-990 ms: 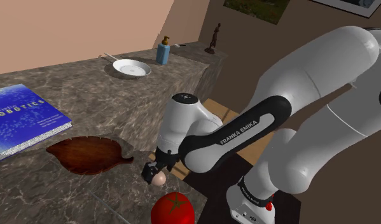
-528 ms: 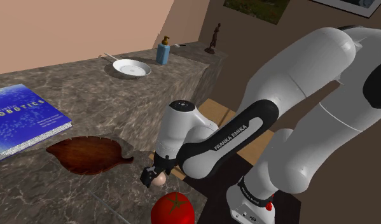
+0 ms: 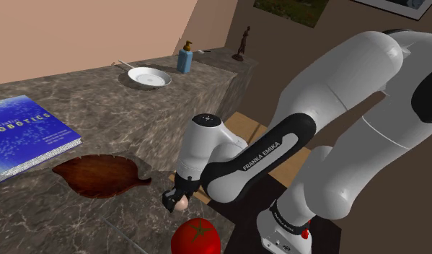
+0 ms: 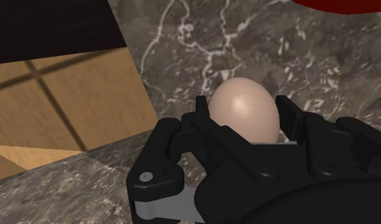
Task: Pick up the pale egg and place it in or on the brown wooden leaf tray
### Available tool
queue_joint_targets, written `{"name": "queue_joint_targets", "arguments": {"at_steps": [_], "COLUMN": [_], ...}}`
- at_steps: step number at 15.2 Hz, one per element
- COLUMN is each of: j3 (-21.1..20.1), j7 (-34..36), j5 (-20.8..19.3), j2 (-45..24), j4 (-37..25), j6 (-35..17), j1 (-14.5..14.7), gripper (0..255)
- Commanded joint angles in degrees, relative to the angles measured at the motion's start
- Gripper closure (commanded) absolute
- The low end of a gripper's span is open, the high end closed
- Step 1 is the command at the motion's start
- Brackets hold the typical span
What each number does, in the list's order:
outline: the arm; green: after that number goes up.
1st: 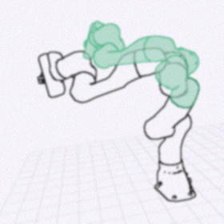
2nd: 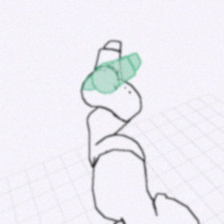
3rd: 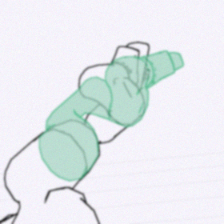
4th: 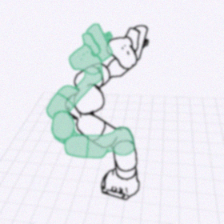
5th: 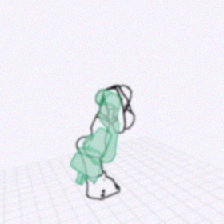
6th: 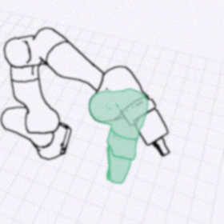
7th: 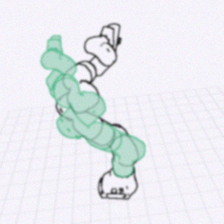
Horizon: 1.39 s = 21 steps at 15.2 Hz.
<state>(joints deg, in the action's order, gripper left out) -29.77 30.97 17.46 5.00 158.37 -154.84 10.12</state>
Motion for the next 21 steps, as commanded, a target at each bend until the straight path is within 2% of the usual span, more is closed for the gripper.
{"name": "queue_joint_targets", "arguments": {"at_steps": [1, 6, 13, 21], "j3": [0.0, 0.0, 0.98, 2.51], "j7": [0.0, 0.0, -1.43, -1.78], "j5": [0.0, 0.0, 2.53, 3.25], "j2": [-0.01, -0.02, 7.23, 14.19], "j4": [0.01, 0.01, -0.78, -2.54], "j6": [0.0, -0.02, 7.8, 16.42], "j1": [0.0, 0.0, 0.98, 1.67], "gripper": [255, 255, 255, 255]}}
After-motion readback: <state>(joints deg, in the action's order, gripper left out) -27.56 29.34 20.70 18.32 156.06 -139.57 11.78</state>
